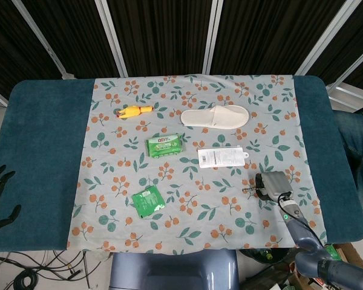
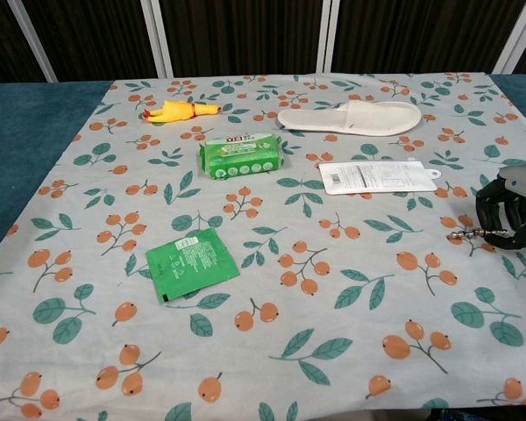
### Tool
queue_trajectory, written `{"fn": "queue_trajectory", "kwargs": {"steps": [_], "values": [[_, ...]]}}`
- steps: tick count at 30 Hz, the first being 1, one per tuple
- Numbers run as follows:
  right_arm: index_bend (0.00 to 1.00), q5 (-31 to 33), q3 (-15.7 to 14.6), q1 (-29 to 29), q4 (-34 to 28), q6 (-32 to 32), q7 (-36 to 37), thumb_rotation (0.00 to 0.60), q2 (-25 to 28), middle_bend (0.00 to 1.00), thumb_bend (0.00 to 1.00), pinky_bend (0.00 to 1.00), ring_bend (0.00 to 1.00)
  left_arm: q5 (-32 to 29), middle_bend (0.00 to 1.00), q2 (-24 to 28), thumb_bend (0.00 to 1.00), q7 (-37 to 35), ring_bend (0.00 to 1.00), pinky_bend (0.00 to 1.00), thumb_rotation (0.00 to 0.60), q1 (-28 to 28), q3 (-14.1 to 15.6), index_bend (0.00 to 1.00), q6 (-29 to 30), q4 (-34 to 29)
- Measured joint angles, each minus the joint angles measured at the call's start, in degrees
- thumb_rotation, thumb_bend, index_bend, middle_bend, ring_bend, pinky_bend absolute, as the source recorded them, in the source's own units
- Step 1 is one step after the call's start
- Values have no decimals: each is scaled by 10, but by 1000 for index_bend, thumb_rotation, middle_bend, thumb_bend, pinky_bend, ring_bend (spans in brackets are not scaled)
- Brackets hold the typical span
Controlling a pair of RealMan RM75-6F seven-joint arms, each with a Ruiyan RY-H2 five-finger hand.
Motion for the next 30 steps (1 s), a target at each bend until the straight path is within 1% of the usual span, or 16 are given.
{"fn": "queue_trajectory", "kwargs": {"steps": [17, 30], "values": [[700, 1, 2, 2, -9, 1, -6, 600, 3, 527, 501, 427, 542, 0, 6, 1, 339, 1, 30, 248, 600, 1, 0, 123, 1, 0], [700, 0, 2, 0, -5, 1, -2, 600, 2, 527, 502, 425, 541, 0, 6, 1, 339, 1, 30, 248, 600, 0, 0, 123, 1, 0]]}}
